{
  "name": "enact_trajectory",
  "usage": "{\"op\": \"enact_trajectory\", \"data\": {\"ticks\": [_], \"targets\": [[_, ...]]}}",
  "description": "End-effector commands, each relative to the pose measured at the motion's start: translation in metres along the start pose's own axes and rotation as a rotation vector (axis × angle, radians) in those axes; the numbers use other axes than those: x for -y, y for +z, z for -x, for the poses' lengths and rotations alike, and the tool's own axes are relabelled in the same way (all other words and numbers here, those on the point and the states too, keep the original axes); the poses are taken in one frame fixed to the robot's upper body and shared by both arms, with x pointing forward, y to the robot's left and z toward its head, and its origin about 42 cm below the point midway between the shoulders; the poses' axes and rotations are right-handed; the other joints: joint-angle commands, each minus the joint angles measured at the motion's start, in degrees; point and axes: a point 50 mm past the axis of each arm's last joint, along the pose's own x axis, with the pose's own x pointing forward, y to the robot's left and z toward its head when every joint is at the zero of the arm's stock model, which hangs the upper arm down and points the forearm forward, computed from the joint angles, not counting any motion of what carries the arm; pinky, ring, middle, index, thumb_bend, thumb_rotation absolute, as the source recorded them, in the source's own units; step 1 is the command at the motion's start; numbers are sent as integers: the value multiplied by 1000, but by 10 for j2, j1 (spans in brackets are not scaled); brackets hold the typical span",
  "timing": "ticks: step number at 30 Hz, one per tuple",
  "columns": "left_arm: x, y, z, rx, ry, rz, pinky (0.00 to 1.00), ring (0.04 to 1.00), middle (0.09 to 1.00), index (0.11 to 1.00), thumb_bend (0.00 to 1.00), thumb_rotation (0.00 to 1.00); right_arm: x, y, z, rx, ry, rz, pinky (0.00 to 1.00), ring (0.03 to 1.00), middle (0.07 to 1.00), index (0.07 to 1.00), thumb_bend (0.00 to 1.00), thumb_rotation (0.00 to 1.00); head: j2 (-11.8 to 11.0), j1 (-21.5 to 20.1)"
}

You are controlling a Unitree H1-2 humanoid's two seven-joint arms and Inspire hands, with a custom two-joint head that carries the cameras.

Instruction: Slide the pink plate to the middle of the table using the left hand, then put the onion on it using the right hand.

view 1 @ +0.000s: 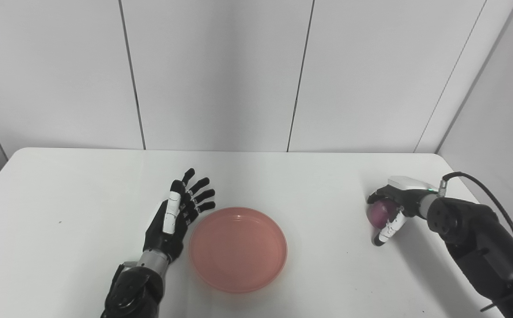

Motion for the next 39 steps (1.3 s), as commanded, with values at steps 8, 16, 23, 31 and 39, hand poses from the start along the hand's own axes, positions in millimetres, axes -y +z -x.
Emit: {"op": "enact_trajectory", "data": {"ticks": [8,16,23,31,39], "targets": [[-8,-25,14,-121,38,15,747,821,888,965,966,934,20,-17,2,-73,-16,-7,636,794,847,829,958,67,2,0],[-8,-27,14,-122,34,15,742,819,887,964,964,935,18,-17,1,-87,-7,-8,617,773,844,832,927,12,1,1],[-8,-26,14,-122,35,21,759,825,893,969,970,929,16,-14,0,-75,1,-3,614,769,848,831,916,6,2,1],[-8,-26,14,-122,36,24,758,824,893,968,969,928,6,-17,-6,-28,14,68,567,619,671,730,876,38,3,2],[-8,-25,14,-122,35,25,756,823,895,968,967,931,-2,-17,-13,-47,35,88,461,526,593,674,855,54,5,3]]}}
